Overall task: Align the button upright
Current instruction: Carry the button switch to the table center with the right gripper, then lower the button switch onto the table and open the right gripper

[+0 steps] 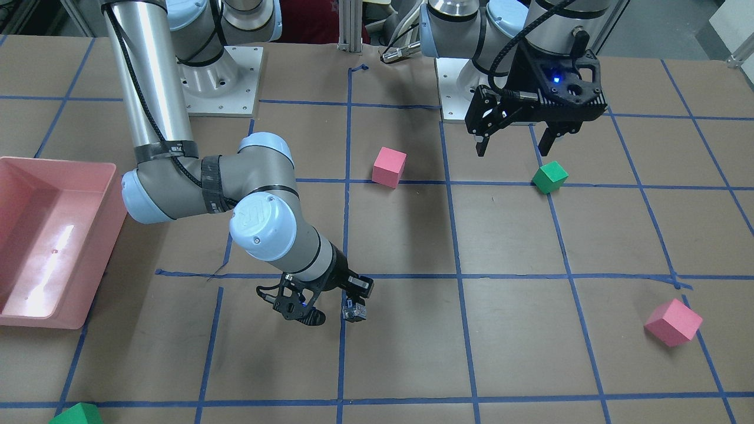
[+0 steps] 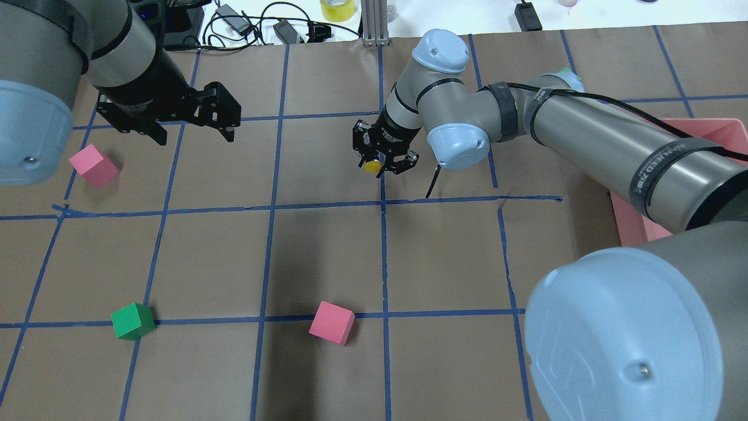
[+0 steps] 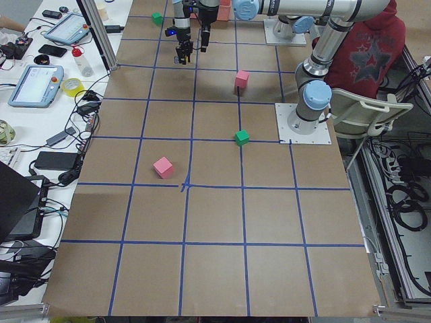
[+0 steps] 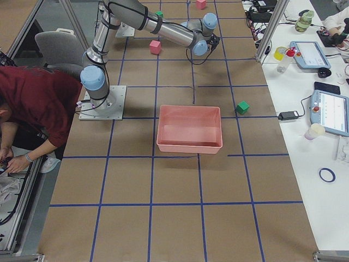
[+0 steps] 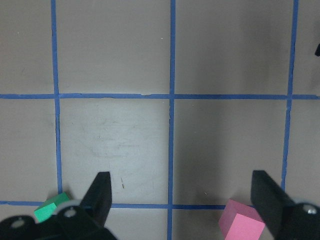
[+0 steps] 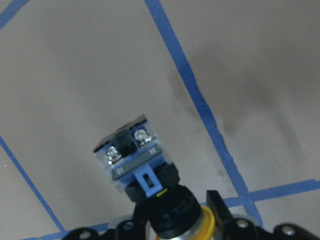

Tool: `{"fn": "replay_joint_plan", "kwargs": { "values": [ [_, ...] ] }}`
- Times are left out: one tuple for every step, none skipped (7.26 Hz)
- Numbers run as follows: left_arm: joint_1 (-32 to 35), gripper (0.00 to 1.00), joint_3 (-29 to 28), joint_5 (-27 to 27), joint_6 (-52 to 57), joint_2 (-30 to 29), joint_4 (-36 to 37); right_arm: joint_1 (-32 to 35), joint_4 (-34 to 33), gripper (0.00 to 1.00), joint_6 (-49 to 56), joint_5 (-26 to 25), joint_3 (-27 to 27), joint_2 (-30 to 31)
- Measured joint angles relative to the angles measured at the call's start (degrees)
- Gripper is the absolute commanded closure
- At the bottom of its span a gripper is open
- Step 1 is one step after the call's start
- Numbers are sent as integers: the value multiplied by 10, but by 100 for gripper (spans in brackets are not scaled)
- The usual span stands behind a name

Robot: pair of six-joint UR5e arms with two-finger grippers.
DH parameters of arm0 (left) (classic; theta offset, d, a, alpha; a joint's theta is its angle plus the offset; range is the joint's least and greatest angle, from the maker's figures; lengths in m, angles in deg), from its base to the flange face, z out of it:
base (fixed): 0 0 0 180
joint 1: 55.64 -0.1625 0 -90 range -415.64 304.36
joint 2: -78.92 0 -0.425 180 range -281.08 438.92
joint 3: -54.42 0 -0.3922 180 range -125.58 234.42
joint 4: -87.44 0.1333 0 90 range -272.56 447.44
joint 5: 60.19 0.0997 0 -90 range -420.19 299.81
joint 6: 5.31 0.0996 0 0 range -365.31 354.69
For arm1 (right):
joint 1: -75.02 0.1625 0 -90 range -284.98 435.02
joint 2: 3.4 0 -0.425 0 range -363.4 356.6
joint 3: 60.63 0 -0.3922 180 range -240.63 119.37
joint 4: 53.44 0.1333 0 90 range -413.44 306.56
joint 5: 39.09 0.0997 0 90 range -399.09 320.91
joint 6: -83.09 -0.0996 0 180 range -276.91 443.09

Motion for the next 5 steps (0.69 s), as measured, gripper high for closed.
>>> {"fn": "replay_joint_plan", "kwargs": {
  "values": [
    [0,0,0,0,0,0,0,1,0,89,0,2,-4,-5],
    [0,0,0,0,0,0,0,2,0,89,0,2,-8,-8],
    [0,0,0,0,0,0,0,2,0,89,0,5,-11,-12],
    [0,0,0,0,0,0,0,2,0,87,0,16,-12,-16],
    [0,0,0,0,0,0,0,2,0,86,0,28,-12,-20]
  ]
}}
